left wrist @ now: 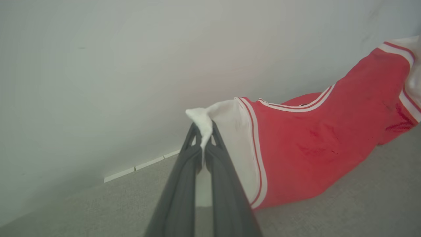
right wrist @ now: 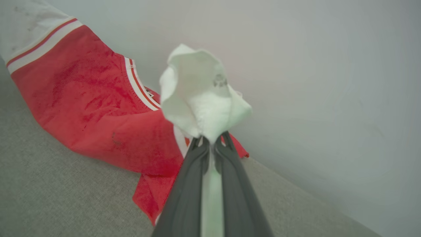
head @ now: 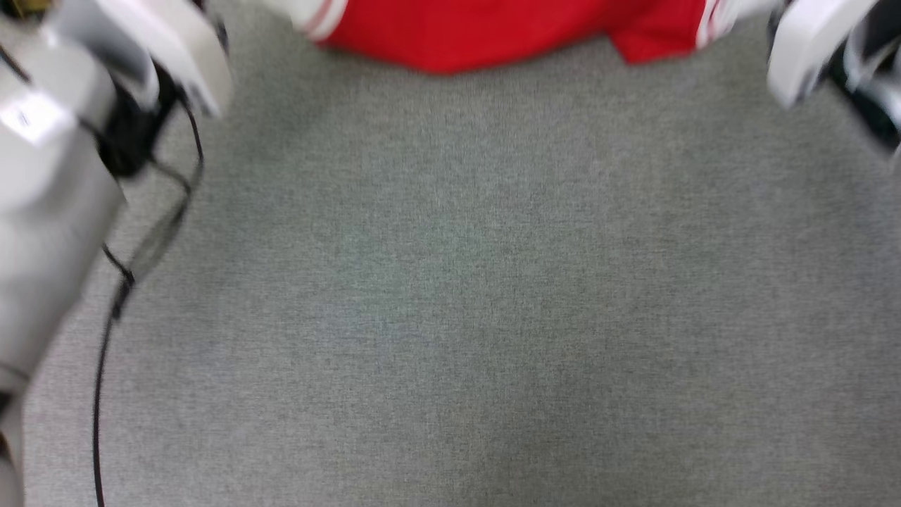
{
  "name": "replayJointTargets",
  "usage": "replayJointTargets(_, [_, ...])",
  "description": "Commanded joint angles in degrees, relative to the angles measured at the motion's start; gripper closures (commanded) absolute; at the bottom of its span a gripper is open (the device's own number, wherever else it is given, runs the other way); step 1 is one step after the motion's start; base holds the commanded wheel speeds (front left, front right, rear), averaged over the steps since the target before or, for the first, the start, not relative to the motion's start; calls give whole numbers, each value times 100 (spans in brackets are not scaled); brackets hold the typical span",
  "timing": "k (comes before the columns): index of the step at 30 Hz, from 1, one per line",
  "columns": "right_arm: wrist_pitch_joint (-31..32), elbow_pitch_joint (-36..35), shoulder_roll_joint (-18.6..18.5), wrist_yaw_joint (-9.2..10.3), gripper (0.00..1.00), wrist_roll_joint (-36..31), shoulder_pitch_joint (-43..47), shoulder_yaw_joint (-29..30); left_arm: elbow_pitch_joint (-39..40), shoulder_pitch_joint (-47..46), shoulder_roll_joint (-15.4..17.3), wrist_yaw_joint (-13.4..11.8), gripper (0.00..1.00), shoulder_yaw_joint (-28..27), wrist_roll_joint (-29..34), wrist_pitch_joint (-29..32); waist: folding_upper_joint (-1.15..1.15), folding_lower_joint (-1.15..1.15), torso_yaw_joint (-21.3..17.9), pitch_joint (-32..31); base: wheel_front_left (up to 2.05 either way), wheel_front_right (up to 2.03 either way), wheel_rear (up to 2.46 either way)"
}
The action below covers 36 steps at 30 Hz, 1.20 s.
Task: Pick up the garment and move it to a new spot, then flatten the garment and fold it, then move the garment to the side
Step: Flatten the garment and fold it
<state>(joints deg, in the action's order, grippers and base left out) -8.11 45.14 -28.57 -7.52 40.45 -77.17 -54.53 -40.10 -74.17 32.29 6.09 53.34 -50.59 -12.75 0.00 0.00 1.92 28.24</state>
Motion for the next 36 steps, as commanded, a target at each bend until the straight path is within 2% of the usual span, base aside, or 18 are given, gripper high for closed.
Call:
replayJointTargets(1, [-98, -87, -66, 6, 100, 94, 279, -96, 121, 330, 26, -104, 100, -44, -83, -92, 0, 0, -3, -216, 0, 0, 0])
replayJointTargets(8, [-405, -521, -460, 6, 100, 473, 1503, -498, 940, 2007, 283, -516, 100, 87, -234, -211, 0, 0, 38, -828, 0, 0, 0])
replayJointTargets(11, [-449, -742, -618, 5, 100, 565, 2015, -673, 1296, 2720, 506, -681, 100, 83, -386, -216, 0, 0, 16, -1125, 0, 0, 0])
replayJointTargets(20, [-543, -1249, -1215, 6, 100, 682, 3471, -798, 2177, 4724, 1017, -1266, 100, 107, -879, -240, 0, 0, 32, -1929, 0, 0, 0])
replayJointTargets(26, [-475, -1571, -1542, 8, 100, 756, 4473, -571, 2519, 5811, 1286, -1645, 100, 54, -1122, -252, 0, 0, 27, -2351, 0, 0, 0])
replayJointTargets(36, [-108, -2238, -1983, 9, 100, 657, 6279, -37, 3015, 7066, 1362, -1992, 100, -282, -1244, -249, 0, 0, 61, -2646, 0, 0, 0])
